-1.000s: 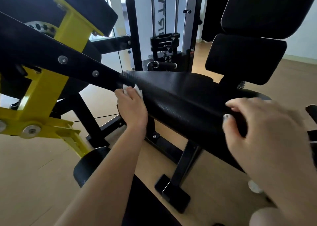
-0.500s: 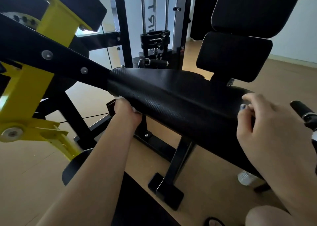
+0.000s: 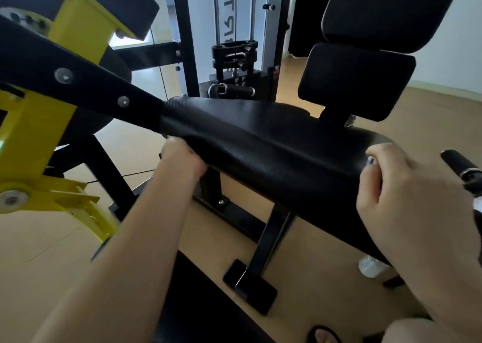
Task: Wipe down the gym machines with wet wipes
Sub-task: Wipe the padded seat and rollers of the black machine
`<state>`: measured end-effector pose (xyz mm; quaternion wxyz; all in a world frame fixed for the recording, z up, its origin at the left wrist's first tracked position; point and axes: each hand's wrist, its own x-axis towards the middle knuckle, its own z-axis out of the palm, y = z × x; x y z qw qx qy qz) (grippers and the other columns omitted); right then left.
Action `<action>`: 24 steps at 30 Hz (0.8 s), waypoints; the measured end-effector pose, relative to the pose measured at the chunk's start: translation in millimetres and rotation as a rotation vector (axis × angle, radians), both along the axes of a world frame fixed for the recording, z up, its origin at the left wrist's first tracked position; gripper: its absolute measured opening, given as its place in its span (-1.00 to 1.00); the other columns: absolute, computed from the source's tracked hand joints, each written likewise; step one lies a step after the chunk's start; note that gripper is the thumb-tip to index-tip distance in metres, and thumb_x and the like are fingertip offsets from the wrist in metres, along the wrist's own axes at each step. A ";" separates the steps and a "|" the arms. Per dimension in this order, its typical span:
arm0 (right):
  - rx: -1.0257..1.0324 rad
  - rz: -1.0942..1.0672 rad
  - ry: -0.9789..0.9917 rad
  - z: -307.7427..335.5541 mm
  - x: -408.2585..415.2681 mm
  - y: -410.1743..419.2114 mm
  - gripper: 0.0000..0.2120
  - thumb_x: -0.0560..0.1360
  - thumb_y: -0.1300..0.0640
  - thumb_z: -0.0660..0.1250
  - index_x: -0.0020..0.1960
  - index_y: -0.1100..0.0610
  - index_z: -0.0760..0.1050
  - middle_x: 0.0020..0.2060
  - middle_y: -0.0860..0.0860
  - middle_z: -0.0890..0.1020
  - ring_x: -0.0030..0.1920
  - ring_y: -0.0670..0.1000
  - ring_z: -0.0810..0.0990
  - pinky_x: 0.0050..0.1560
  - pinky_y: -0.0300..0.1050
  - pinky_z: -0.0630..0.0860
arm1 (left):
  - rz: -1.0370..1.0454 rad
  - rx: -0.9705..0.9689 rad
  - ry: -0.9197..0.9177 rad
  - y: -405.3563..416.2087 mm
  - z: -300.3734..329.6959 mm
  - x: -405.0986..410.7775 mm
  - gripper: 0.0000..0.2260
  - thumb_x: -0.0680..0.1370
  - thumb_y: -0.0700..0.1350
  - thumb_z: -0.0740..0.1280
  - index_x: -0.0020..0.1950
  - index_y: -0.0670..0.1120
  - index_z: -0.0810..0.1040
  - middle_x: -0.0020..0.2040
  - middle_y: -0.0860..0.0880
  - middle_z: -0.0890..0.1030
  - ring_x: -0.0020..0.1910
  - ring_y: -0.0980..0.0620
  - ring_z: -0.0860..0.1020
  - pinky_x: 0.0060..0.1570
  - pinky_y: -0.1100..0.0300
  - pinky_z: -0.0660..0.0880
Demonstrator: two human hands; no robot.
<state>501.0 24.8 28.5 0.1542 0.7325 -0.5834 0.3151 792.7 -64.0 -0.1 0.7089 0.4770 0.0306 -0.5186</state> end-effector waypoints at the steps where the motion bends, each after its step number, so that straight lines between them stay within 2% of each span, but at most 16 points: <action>1: 0.016 0.001 0.003 1.6 1.2 1.1 -0.79 0.65 0.22 0.20 0.14 0.29 0.55 -0.40 0.03 0.41 -0.43 0.03 0.30 -0.41 -0.27 0.13 | 0.036 -0.002 -0.006 -9.3 0.8 10.3 -0.67 0.75 0.00 -0.02 0.11 -0.03 0.52 0.20 -0.06 0.60 -0.03 -0.01 0.62 -0.07 0.07 0.62; 2: 0.026 0.002 0.010 2.6 2.3 1.4 -0.80 0.64 0.22 0.21 0.14 0.29 0.55 -0.40 0.01 0.39 -0.43 0.01 0.29 -0.39 -0.30 0.07 | 0.053 0.015 -0.049 -14.3 1.4 14.7 -0.65 0.74 0.01 -0.01 0.30 -0.05 0.52 0.31 -0.06 0.56 0.15 -0.06 0.62 -0.21 0.09 0.57; 3: 0.026 0.003 0.020 3.2 3.0 1.3 -0.81 0.64 0.23 0.22 0.13 0.29 0.56 -0.39 0.00 0.38 -0.43 -0.01 0.29 -0.39 -0.32 0.03 | 0.065 0.063 -0.145 -15.3 0.5 12.9 -0.64 0.74 0.01 0.02 0.38 -0.05 0.49 0.30 -0.03 0.57 0.22 -0.09 0.60 -0.29 0.11 0.52; 5: 0.012 0.002 0.031 2.8 2.9 0.6 -0.84 0.63 0.24 0.24 0.12 0.28 0.55 -0.38 -0.01 0.38 -0.42 -0.02 0.30 -0.40 -0.33 0.02 | 0.100 0.118 -0.192 -1.0 3.1 -7.3 -0.76 0.71 -0.02 0.13 0.16 -0.04 0.57 0.09 -0.04 0.64 0.01 -0.09 0.63 -0.35 0.15 0.52; 7: 0.015 -0.013 0.036 0.4 2.2 0.1 -0.81 0.64 0.21 0.20 0.15 0.25 0.54 -0.36 0.03 0.46 -0.38 -0.02 0.36 -0.44 -0.28 0.17 | 0.076 0.082 -0.070 18.1 1.4 -43.9 -0.81 0.71 -0.07 0.17 -0.01 -0.04 0.54 -0.09 0.00 0.63 -0.22 0.00 0.59 -0.41 0.23 0.54; 9: 0.024 -0.012 0.031 -1.7 2.1 -0.2 -0.75 0.65 0.17 0.16 0.21 0.23 0.53 -0.30 0.06 0.56 -0.31 -0.01 0.42 -0.43 -0.17 0.34 | 0.022 0.043 0.074 40.7 -0.1 -89.7 -0.74 0.71 -0.09 0.11 0.15 -0.06 0.60 -0.06 0.07 0.63 -0.39 0.02 0.58 -0.46 0.36 0.49; 10: 0.022 -0.017 0.031 -1.6 2.4 -0.1 -0.76 0.65 0.16 0.15 0.20 0.22 0.53 -0.28 0.06 0.58 -0.30 0.00 0.42 -0.42 -0.15 0.34 | 0.008 0.045 0.102 50.5 -2.1 -110.5 -0.67 0.72 -0.08 0.09 0.34 -0.09 0.57 0.06 0.07 0.64 -0.30 -0.06 0.66 -0.34 0.37 0.53; 11: 0.016 -0.027 0.032 -1.2 2.2 0.1 -0.77 0.65 0.16 0.16 0.17 0.20 0.54 -0.28 0.05 0.58 -0.29 0.00 0.40 -0.40 -0.14 0.31 | -0.019 0.057 0.120 59.9 -3.4 -131.8 -0.63 0.73 -0.05 0.07 0.45 -0.11 0.50 0.21 0.05 0.63 -0.09 -0.14 0.69 -0.18 0.31 0.57; 12: 0.008 -0.038 0.031 -0.9 2.0 -0.1 -0.79 0.64 0.15 0.16 0.13 0.19 0.54 -0.28 0.03 0.57 -0.29 -0.01 0.37 -0.38 -0.14 0.29 | -0.045 0.059 0.128 66.9 -2.7 -148.5 -0.61 0.73 -0.02 0.05 0.46 -0.10 0.49 0.22 0.01 0.65 0.00 -0.12 0.69 -0.15 0.26 0.58; 14: -0.007 -0.042 0.024 -1.7 -1.0 0.5 -0.81 0.64 0.15 0.17 0.07 0.17 0.54 -0.28 0.02 0.57 -0.28 -0.03 0.36 -0.36 -0.15 0.28 | -0.064 0.059 0.140 72.2 -0.1 -157.7 -0.63 0.73 0.01 0.05 0.37 -0.04 0.56 -0.13 -0.02 0.72 -0.26 0.00 0.64 -0.30 0.22 0.57; 15: -0.015 -0.029 0.015 -2.5 -3.7 0.9 -0.82 0.63 0.16 0.18 0.06 0.17 0.55 -0.28 0.02 0.58 -0.27 -0.03 0.36 -0.36 -0.15 0.29 | -0.075 0.046 0.148 69.3 1.4 -150.2 -0.64 0.73 0.01 0.04 0.36 -0.01 0.56 -0.15 -0.06 0.71 -0.28 -0.01 0.63 -0.28 0.17 0.59; 17: -0.020 0.013 -0.006 -3.8 -10.3 1.1 -0.82 0.62 0.19 0.19 0.06 0.18 0.57 -0.27 0.03 0.60 -0.28 -0.03 0.39 -0.39 -0.14 0.36 | -0.063 0.008 0.099 54.9 3.3 -119.8 -0.59 0.73 0.01 0.01 0.44 -0.08 0.50 0.26 -0.17 0.64 0.13 -0.16 0.63 0.10 -0.02 0.59; 18: -0.018 0.035 -0.015 -4.3 -12.7 1.2 -0.82 0.62 0.20 0.20 0.07 0.19 0.57 -0.27 0.04 0.60 -0.28 -0.02 0.42 -0.40 -0.13 0.41 | -0.041 -0.022 0.090 45.0 2.0 -102.7 -0.56 0.74 0.00 -0.02 0.50 -0.13 0.43 0.42 -0.17 0.52 0.33 -0.20 0.53 0.24 -0.06 0.52; 19: -0.016 0.050 -0.020 -4.9 -13.9 1.5 -0.82 0.62 0.21 0.20 0.07 0.19 0.58 -0.28 0.04 0.60 -0.28 -0.02 0.44 -0.40 -0.14 0.43 | -0.026 -0.037 0.074 36.8 1.0 -89.9 -0.55 0.74 0.01 -0.04 0.55 -0.14 0.36 0.50 -0.15 0.44 0.43 -0.19 0.45 0.29 -0.05 0.46; 21: -0.020 0.049 -0.014 -5.5 -13.4 1.8 -0.82 0.63 0.21 0.21 0.08 0.19 0.58 -0.27 0.04 0.61 -0.28 0.00 0.49 -0.41 -0.13 0.47 | 0.029 -0.049 0.106 30.2 -1.8 -82.6 -0.57 0.74 0.04 0.02 0.52 -0.11 0.40 0.47 -0.14 0.47 0.40 -0.20 0.49 0.31 -0.04 0.49; 24: -0.010 0.065 -0.001 -5.3 -12.0 2.3 -0.80 0.63 0.19 0.20 0.11 0.20 0.57 -0.24 0.04 0.62 -0.24 0.03 0.54 -0.39 -0.10 0.51 | 0.055 -0.044 0.136 44.9 -6.1 -110.2 -0.64 0.70 0.08 0.14 0.29 -0.06 0.61 0.22 -0.12 0.67 0.13 -0.21 0.65 0.24 -0.16 0.56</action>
